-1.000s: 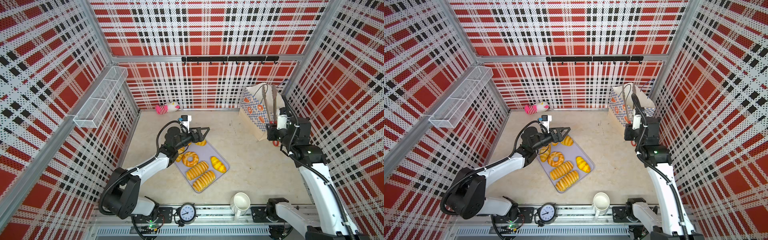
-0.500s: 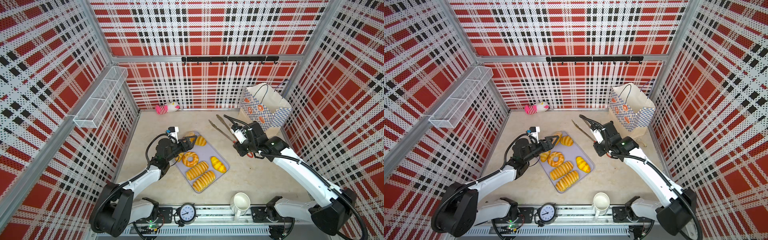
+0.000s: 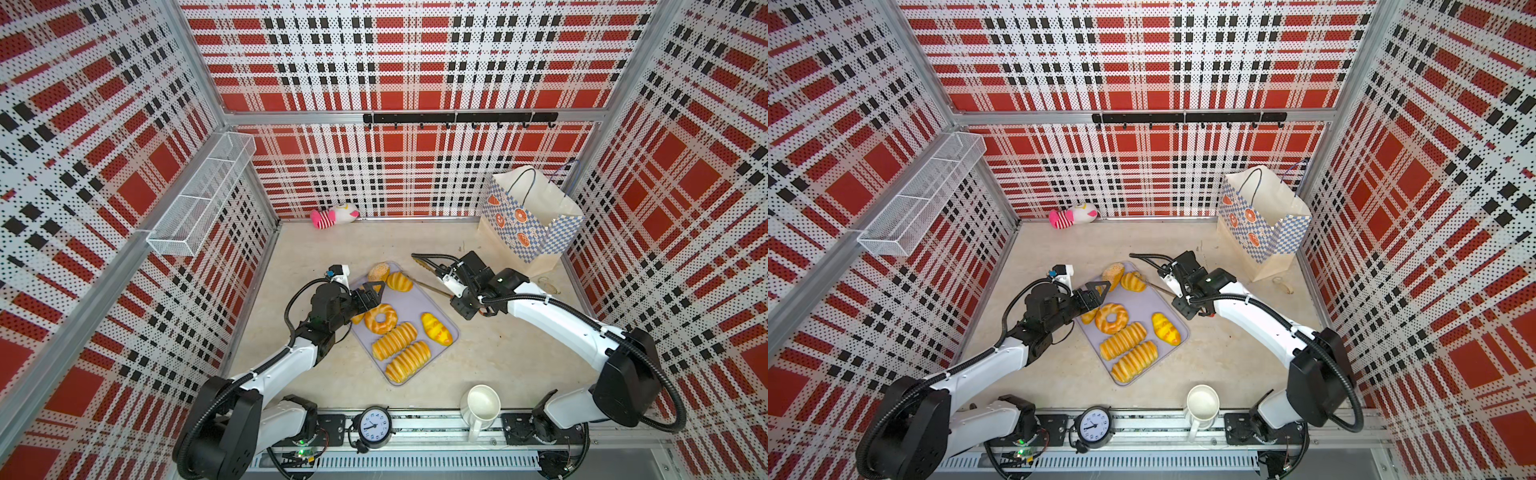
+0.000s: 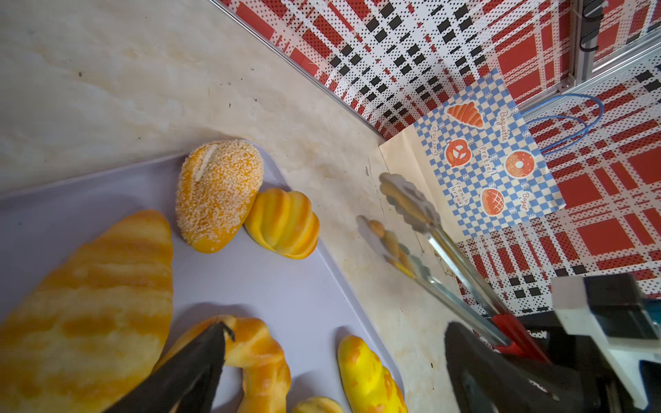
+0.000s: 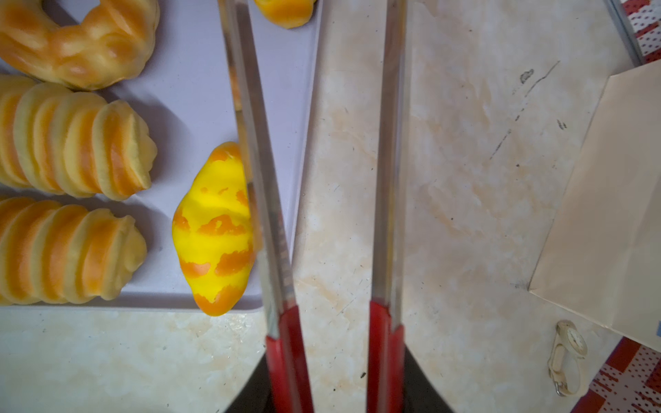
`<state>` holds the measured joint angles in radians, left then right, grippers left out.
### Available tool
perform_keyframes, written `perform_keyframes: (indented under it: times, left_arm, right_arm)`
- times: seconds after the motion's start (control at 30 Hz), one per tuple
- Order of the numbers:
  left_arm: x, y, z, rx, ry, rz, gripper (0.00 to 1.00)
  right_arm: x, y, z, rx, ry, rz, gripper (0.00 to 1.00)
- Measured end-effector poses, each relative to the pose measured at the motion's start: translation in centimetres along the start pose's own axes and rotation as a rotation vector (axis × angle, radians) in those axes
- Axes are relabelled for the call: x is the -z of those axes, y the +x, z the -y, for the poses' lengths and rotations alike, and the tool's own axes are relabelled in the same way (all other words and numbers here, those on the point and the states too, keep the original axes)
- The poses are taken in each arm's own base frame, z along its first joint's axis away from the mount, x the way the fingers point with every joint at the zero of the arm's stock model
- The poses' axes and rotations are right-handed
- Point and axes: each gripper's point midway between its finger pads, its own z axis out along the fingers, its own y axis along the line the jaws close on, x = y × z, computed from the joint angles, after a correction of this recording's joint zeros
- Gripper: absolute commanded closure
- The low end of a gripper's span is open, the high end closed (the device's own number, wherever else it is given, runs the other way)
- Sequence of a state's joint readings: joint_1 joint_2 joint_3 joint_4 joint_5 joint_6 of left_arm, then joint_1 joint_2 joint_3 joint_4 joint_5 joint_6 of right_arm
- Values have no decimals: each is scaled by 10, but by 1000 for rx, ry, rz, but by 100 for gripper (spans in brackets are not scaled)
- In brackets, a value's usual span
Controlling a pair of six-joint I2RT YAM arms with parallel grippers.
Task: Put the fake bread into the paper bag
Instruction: 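Close the tongs on the yellow twisted roll at the tray's far end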
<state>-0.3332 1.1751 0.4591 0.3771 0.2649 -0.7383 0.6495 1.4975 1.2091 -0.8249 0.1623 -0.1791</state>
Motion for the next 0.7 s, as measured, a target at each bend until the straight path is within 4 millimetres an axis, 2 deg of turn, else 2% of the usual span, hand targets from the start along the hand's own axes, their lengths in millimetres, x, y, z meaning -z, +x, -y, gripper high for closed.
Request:
perform_keyframes:
  times: [0.33,0.7]
  left_arm:
    - [0,0,0,-1,6,-5,1]
    - [1,-2,-3,5,3,-3,1]
  right_arm:
    - [-15,-29,-7,79,0,-3,58]
    - [-24,-32,-9,113,-3,-41,59]
